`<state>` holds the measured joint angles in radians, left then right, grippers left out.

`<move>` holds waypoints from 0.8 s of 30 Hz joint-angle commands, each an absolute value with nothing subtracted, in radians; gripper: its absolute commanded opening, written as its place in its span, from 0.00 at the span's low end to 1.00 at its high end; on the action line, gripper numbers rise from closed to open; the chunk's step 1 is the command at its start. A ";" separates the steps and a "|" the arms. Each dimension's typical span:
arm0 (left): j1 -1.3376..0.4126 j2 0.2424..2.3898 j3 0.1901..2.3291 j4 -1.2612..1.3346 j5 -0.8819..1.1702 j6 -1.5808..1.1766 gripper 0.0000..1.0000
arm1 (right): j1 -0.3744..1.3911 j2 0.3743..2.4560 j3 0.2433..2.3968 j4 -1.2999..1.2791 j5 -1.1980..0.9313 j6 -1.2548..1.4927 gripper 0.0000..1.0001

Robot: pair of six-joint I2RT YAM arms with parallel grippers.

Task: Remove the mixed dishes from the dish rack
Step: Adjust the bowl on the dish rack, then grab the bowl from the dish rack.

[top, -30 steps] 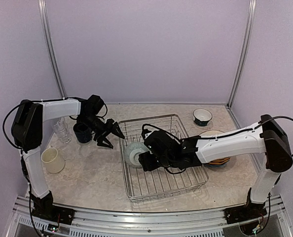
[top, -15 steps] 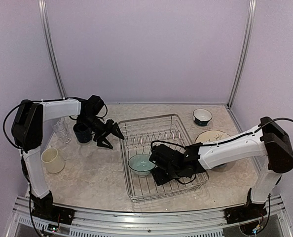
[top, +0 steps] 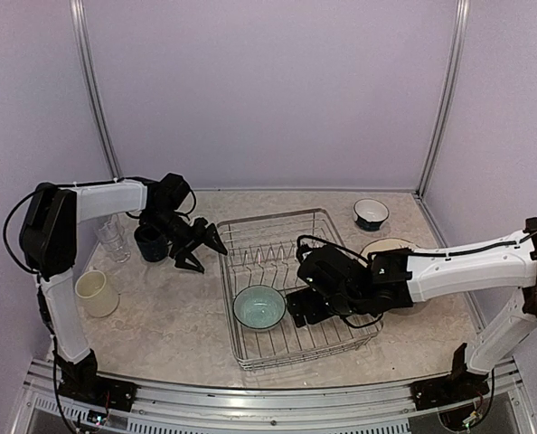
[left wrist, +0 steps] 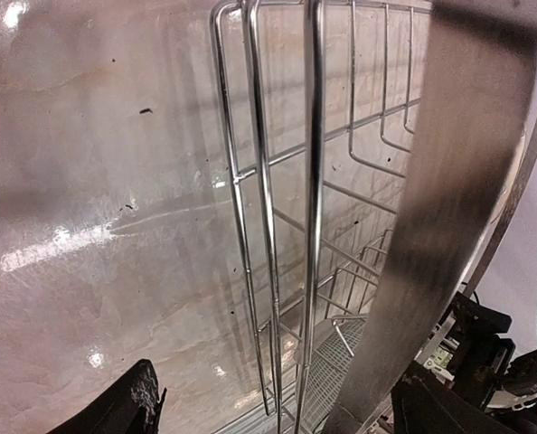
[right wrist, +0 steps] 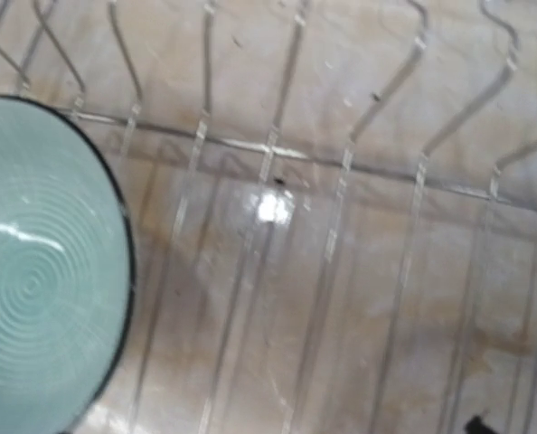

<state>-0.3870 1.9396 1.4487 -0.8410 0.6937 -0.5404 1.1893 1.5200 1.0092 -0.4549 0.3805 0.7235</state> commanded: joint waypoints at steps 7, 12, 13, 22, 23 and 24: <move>-0.391 1.827 1.466 -0.863 0.613 -0.502 0.86 | 1.098 1.710 1.170 -0.402 0.300 0.735 0.96; -0.390 1.778 1.460 -0.863 0.569 -0.493 0.87 | 1.056 1.791 1.228 -0.439 0.223 0.721 0.87; -0.391 1.768 1.460 -0.862 0.563 -0.492 0.87 | 1.055 1.810 1.241 -0.445 0.205 0.715 0.84; -0.391 1.711 1.453 -0.852 0.582 -0.494 0.88 | 1.082 1.939 1.355 -0.505 0.129 0.692 0.54; -0.390 1.704 1.452 -0.850 0.582 -0.493 0.88 | 1.085 1.940 1.362 -0.514 0.139 0.692 0.48; -0.391 1.701 1.450 -0.850 0.580 -0.492 0.88 | 1.088 1.936 1.367 -0.518 0.143 0.692 0.43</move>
<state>-0.3870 1.7435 1.4483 -0.8532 0.5907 -0.5110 1.0718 1.9217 1.3281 -0.4522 0.1421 0.6960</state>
